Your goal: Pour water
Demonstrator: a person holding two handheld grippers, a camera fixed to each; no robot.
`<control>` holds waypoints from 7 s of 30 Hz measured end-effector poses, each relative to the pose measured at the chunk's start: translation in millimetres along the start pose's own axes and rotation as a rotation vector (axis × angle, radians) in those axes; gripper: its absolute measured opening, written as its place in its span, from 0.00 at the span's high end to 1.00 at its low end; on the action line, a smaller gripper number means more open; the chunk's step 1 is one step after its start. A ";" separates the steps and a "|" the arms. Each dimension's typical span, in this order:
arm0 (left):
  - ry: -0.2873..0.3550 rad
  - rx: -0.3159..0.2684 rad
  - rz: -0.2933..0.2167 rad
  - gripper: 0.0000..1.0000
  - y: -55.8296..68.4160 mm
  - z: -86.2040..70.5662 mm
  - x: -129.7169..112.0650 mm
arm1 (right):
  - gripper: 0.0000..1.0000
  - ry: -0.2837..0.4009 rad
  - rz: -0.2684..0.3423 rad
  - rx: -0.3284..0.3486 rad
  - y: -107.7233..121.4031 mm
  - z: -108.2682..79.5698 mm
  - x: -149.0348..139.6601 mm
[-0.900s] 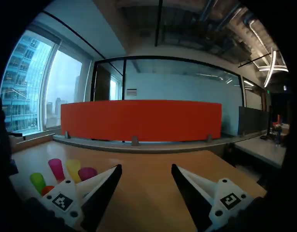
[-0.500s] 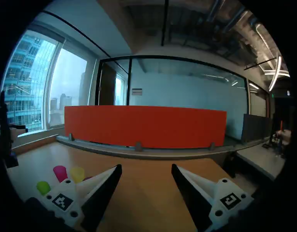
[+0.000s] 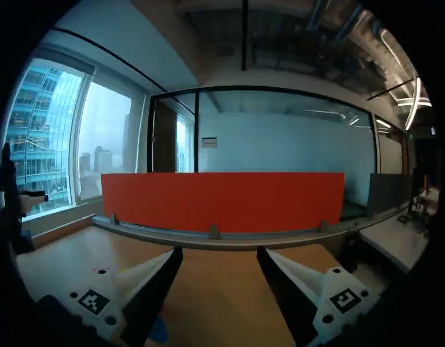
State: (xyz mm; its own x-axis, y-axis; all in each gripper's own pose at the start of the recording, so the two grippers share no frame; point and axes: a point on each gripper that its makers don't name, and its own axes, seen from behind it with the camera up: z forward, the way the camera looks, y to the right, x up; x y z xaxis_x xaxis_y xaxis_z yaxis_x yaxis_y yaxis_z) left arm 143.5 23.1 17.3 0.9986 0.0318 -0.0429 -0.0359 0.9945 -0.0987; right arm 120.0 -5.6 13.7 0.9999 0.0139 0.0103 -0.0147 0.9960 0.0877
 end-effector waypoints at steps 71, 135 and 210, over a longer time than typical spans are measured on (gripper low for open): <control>-0.115 -0.530 0.050 0.00 89.9 -36.2 -36.4 | 0.00 -0.107 -0.214 0.535 -101.2 -31.1 -4.7; -0.488 -0.758 0.166 0.00 143.3 -59.3 -239.6 | 0.00 -0.502 -0.304 0.706 -127.7 -7.2 -214.9; -0.602 -0.856 0.182 0.13 191.7 -34.6 -301.5 | 0.00 -0.583 -0.308 0.731 -145.6 19.2 -275.8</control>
State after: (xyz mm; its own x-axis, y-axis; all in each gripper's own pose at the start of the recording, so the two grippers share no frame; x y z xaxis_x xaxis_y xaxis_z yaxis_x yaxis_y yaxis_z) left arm -165.8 200.6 -23.1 0.8220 0.4500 0.3490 0.0316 0.5758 -0.8170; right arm -153.9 -156.1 17.3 0.8028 -0.4781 0.3563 0.0469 0.6464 0.7616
